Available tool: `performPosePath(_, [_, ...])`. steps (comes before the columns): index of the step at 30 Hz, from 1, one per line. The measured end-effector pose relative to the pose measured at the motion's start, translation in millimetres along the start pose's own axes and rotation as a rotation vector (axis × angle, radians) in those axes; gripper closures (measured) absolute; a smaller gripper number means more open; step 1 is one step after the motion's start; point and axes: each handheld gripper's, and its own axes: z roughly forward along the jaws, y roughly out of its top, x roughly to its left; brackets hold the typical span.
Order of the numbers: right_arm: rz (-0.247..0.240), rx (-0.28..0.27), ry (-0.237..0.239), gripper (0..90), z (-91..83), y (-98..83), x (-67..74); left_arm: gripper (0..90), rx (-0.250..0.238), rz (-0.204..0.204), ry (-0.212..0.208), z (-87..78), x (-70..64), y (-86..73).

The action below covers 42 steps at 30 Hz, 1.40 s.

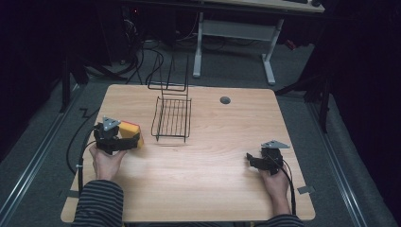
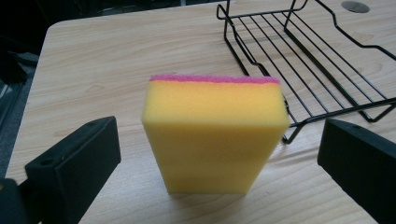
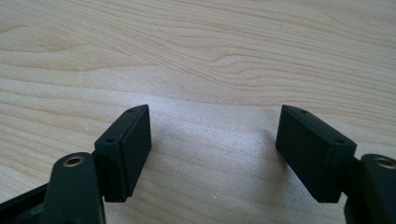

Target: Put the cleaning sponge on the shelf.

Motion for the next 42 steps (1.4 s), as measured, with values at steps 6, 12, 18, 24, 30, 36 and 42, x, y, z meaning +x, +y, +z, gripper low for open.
performPosePath(6, [0.001,0.0,0.0,27.0,0.0,0.0,0.1,0.1,0.024,0.003,0.011,10.0,0.2,-1.6])
performPosePath(12, [0.0,0.0,0.0,26.9,0.0,0.0,0.0,0.4,0.033,-0.013,0.026,18.7,2.8,-3.7])
performPosePath(18, [0.001,0.0,0.0,26.9,0.0,0.0,0.1,4.3,0.035,-0.014,0.016,25.8,2.3,-7.3])
performPosePath(24, [0.001,0.0,0.0,26.9,0.0,0.0,0.1,15.3,0.039,-0.007,0.0,29.9,1.1,-9.2])
performPosePath(30, [0.001,0.0,0.0,26.9,0.0,0.0,0.1,22.8,0.026,0.003,-0.027,30.3,-1.7,-9.5])
performPosePath(36, [0.003,0.001,0.0,27.0,-0.1,0.0,0.2,23.3,0.02,0.022,-0.041,24.8,-2.9,-8.6])
performPosePath(42, [0.003,0.001,0.0,27.0,-0.1,0.0,0.3,23.7,-0.005,0.029,-0.05,14.5,-3.7,-6.0])
